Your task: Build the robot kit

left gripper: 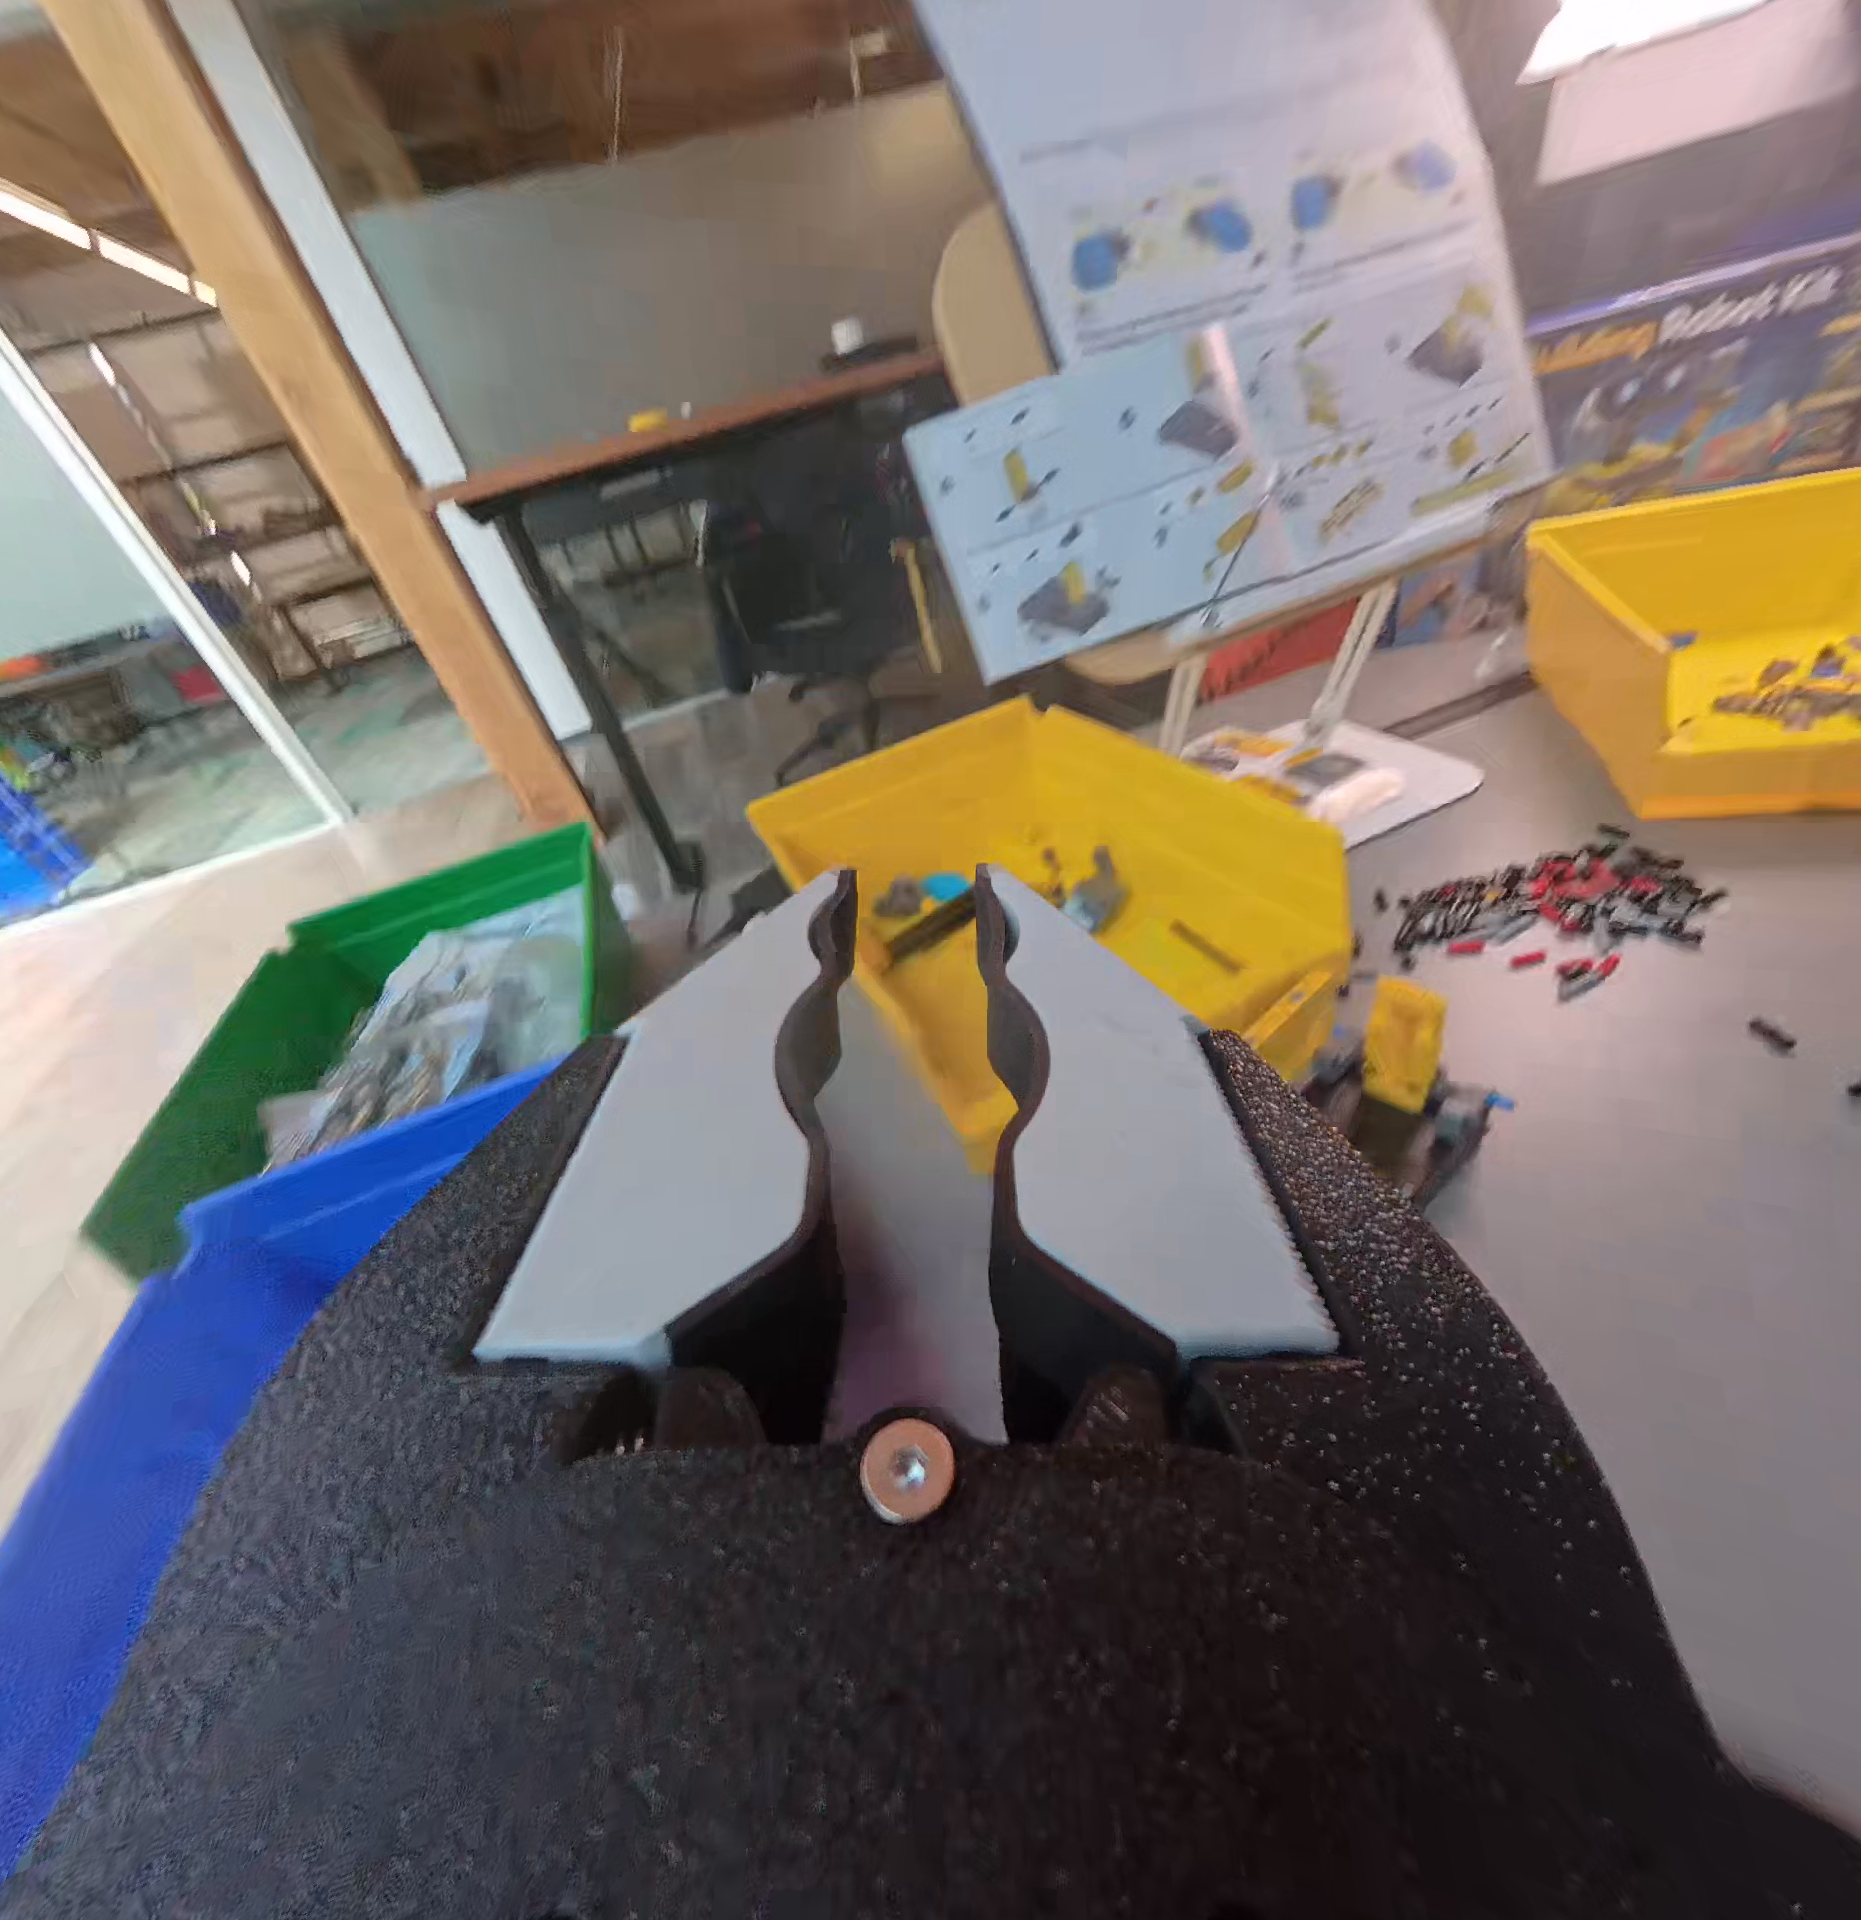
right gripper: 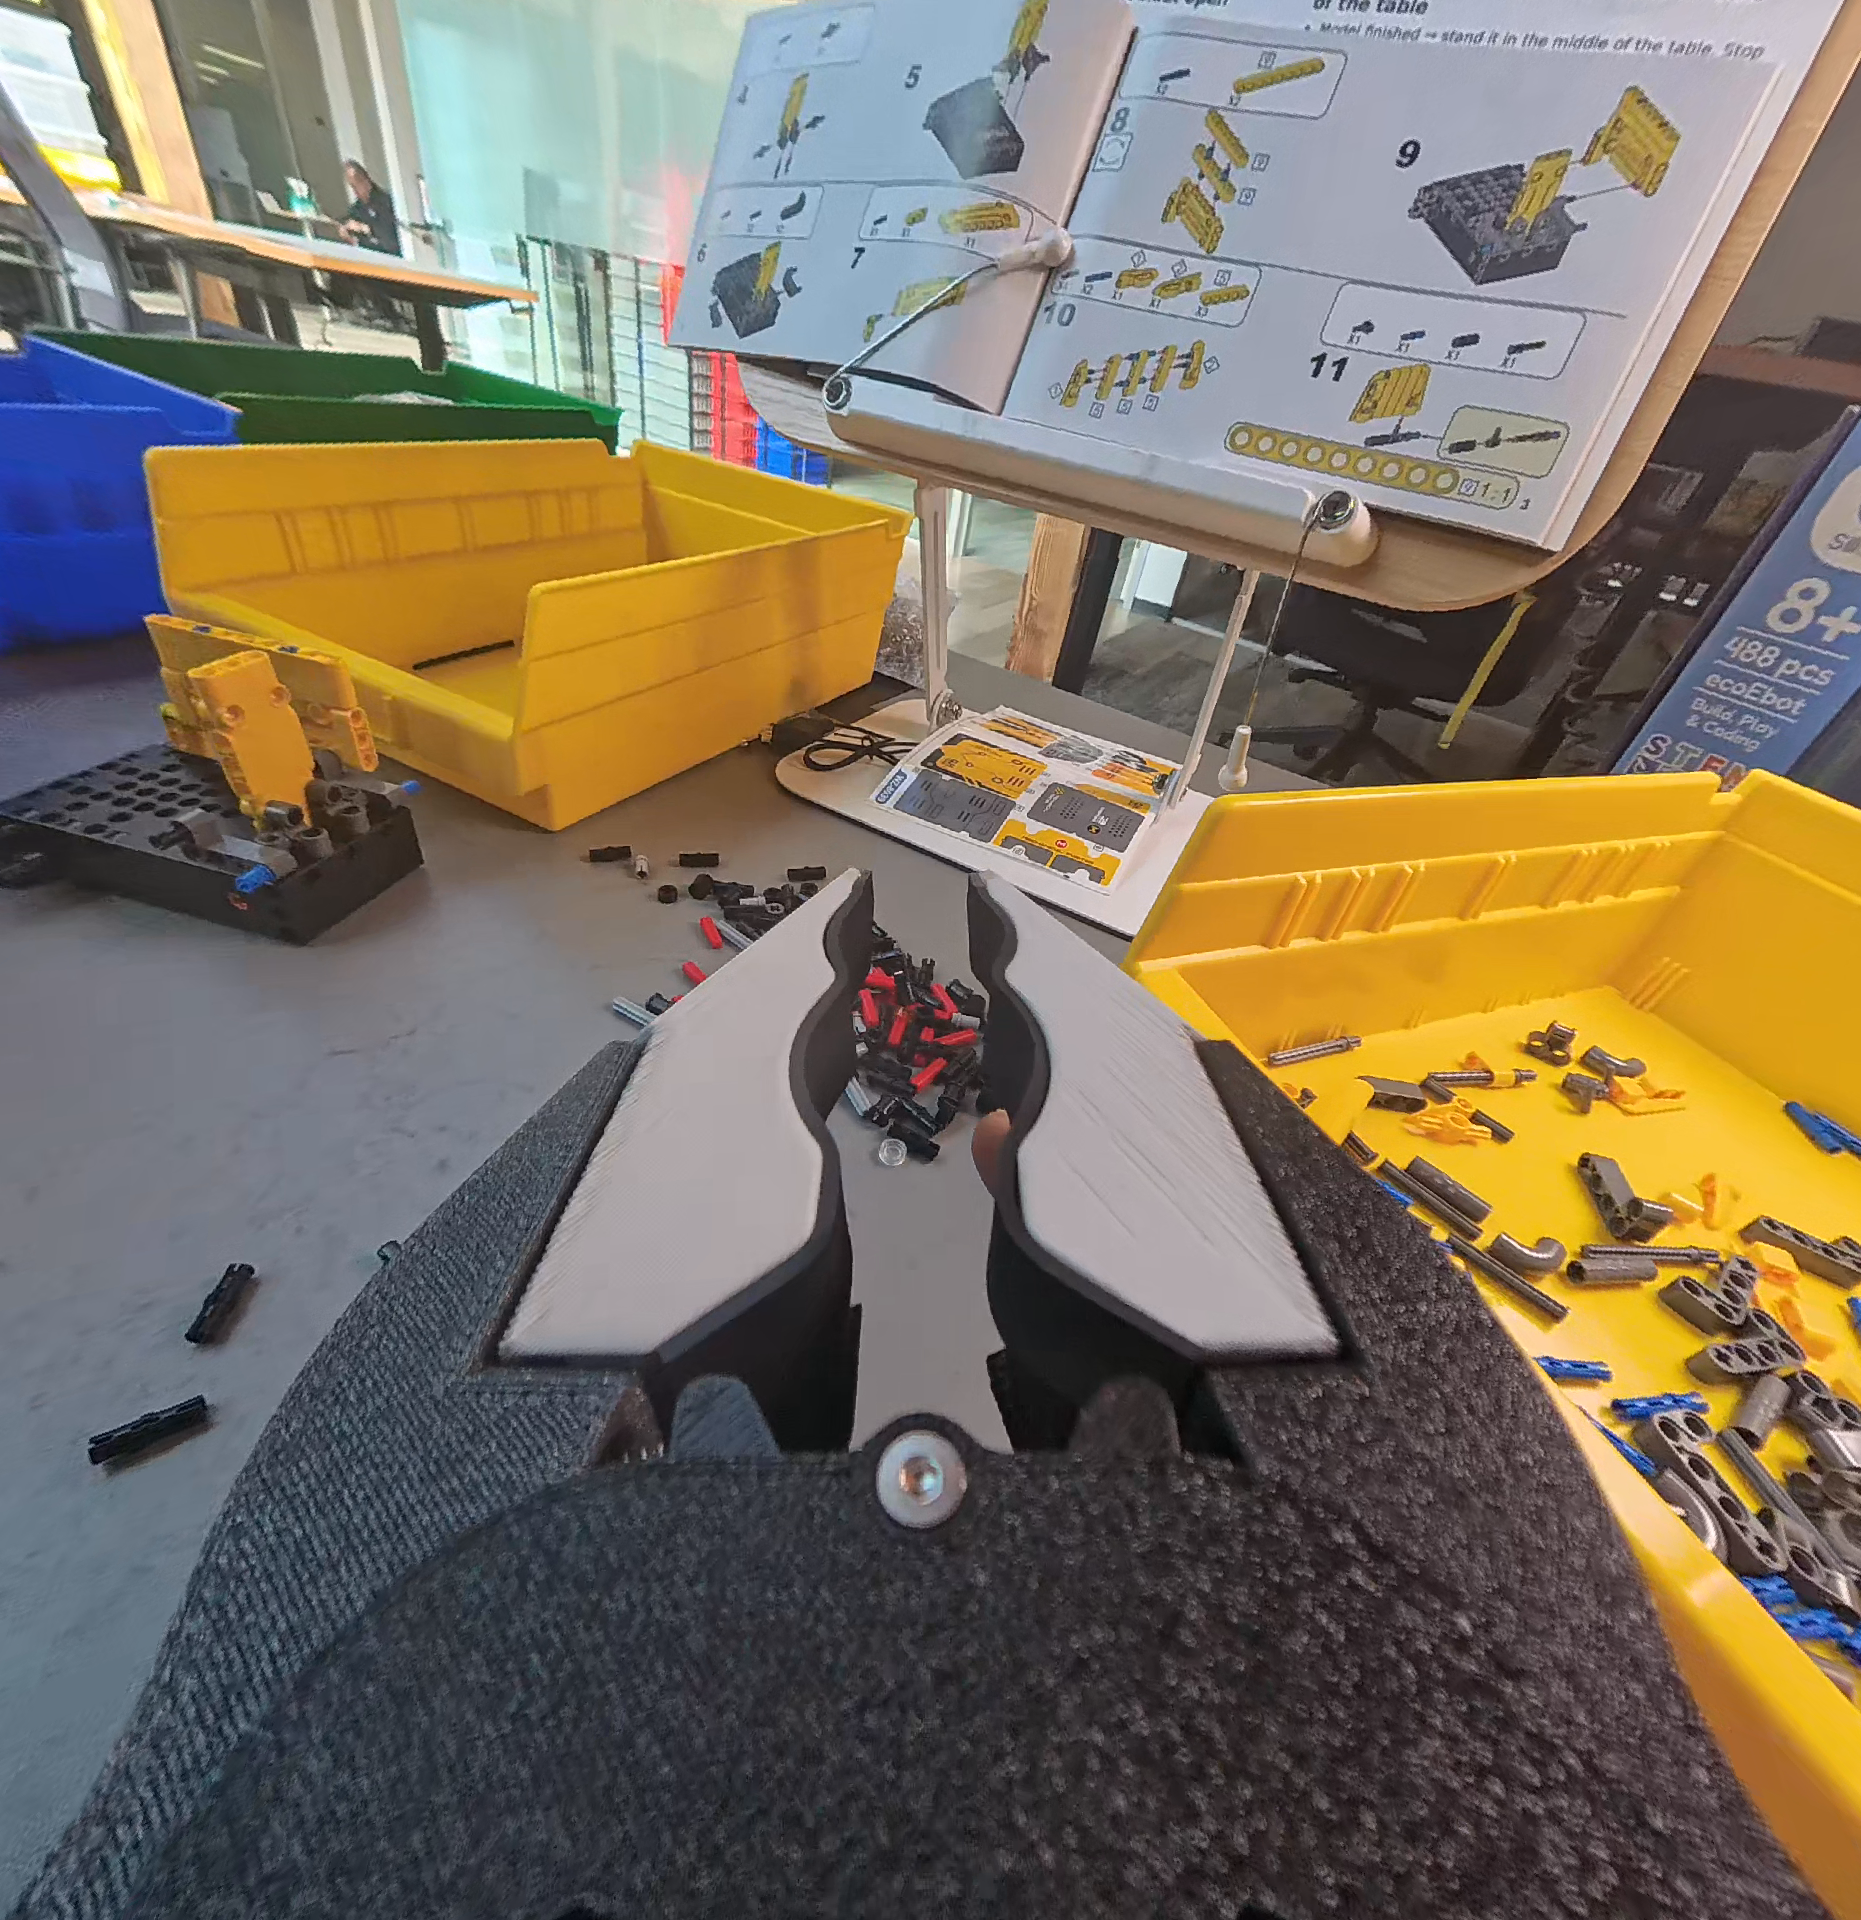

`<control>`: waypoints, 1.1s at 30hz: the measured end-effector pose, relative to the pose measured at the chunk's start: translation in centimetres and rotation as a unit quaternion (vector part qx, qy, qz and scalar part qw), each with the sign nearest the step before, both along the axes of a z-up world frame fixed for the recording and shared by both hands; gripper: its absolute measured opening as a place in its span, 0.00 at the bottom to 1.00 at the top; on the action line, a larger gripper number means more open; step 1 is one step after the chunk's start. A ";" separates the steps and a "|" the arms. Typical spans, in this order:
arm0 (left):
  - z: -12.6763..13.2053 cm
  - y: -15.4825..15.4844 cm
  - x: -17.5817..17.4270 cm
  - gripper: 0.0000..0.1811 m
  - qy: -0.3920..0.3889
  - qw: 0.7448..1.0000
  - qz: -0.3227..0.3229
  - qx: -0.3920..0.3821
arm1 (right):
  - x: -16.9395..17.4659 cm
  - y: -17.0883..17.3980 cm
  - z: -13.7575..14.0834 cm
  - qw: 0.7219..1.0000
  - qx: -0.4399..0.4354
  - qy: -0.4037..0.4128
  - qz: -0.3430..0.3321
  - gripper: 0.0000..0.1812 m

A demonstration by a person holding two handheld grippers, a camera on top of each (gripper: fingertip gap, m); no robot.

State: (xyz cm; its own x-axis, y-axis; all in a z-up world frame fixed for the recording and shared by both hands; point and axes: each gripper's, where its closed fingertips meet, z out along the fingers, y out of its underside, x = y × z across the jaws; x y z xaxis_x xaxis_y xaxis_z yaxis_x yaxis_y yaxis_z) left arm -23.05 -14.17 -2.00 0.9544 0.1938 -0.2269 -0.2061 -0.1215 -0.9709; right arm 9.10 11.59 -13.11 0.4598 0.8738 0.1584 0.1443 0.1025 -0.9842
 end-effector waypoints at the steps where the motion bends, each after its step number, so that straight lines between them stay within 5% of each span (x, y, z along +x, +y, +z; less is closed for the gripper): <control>1: -1.0 -1.9 -1.7 0.14 -0.007 0.999 0.013 -0.037 | 0.1 0.1 0.0 1.000 -0.002 0.001 -0.001 0.10; 6: -9.9 -10.8 -4.9 0.21 -0.043 0.973 0.002 -0.229 | 0.4 0.4 0.4 1.000 -0.006 0.009 -0.003 0.09; 8: -13.7 -12.4 -4.1 0.27 -0.051 0.954 -0.016 -0.296 | 0.3 0.4 0.2 1.000 -0.013 0.009 -0.001 0.09; 10: -15.5 -12.3 -3.1 0.19 -0.027 0.945 -0.033 -0.324 | 0.1 0.6 -0.1 1.000 -0.023 0.009 0.001 0.09; 14: -16.2 -10.2 -1.6 0.09 -0.007 0.939 -0.057 -0.340 | 0.2 0.6 -0.1 0.999 -0.030 0.011 -0.001 0.09; 22: -16.1 -5.6 1.3 0.15 0.002 0.943 -0.091 -0.320 | 1.0 1.2 0.2 0.998 -0.053 0.030 -0.008 0.09; 27: -15.6 -7.1 2.0 0.23 -0.005 0.930 -0.117 -0.348 | 1.2 1.1 0.4 0.998 -0.053 0.032 -0.005 0.09; 33: -18.5 -7.2 3.1 0.26 0.021 0.897 -0.148 -0.415 | 0.6 0.7 0.2 0.997 -0.065 0.027 0.013 0.09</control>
